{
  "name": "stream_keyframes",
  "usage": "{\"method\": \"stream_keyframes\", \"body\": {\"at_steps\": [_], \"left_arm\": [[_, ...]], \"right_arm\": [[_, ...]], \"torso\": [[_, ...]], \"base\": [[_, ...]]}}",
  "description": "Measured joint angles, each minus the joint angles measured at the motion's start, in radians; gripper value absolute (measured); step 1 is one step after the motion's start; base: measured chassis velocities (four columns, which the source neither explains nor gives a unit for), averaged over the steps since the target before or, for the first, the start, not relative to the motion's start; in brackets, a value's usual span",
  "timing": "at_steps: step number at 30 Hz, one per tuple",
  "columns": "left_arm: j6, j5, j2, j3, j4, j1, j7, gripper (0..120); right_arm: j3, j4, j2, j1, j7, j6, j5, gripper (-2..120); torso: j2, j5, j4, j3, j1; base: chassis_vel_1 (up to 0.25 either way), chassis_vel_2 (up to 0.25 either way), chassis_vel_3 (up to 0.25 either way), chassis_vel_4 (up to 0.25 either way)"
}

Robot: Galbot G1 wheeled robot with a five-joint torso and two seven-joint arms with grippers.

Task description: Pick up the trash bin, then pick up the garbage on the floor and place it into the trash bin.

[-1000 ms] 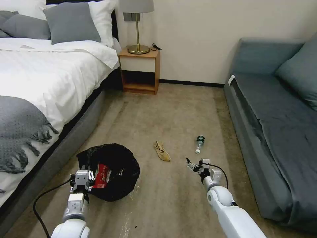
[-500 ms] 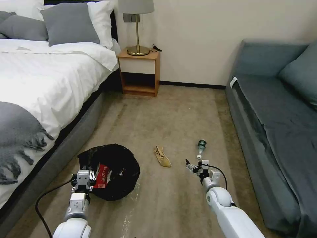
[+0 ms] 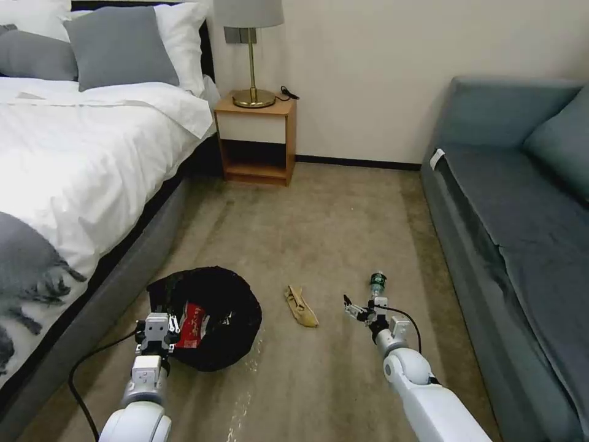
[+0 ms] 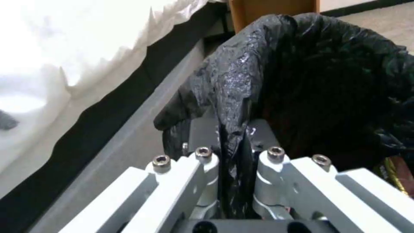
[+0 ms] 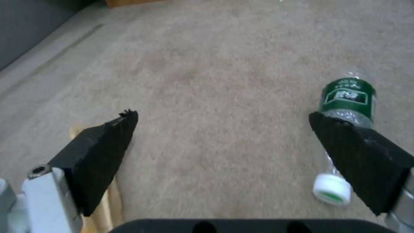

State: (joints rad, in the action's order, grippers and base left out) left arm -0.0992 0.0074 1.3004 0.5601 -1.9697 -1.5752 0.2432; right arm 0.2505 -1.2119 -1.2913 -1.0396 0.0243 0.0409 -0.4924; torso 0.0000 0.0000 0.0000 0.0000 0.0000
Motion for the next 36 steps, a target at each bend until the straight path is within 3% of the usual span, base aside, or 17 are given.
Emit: {"method": "stream_keyframes", "body": {"at_steps": [36], "left_arm": [[0.007,0.006,0.012,-0.006,0.000,0.000,0.002,6]], "right_arm": [[0.017,0.004,-0.004,-0.033,0.020,0.033,0.022,100]], "torso": [[0.000,0.0000,0.0001,0.000,0.000]], "base": [[-0.119,0.113,0.115,-0.111]]}}
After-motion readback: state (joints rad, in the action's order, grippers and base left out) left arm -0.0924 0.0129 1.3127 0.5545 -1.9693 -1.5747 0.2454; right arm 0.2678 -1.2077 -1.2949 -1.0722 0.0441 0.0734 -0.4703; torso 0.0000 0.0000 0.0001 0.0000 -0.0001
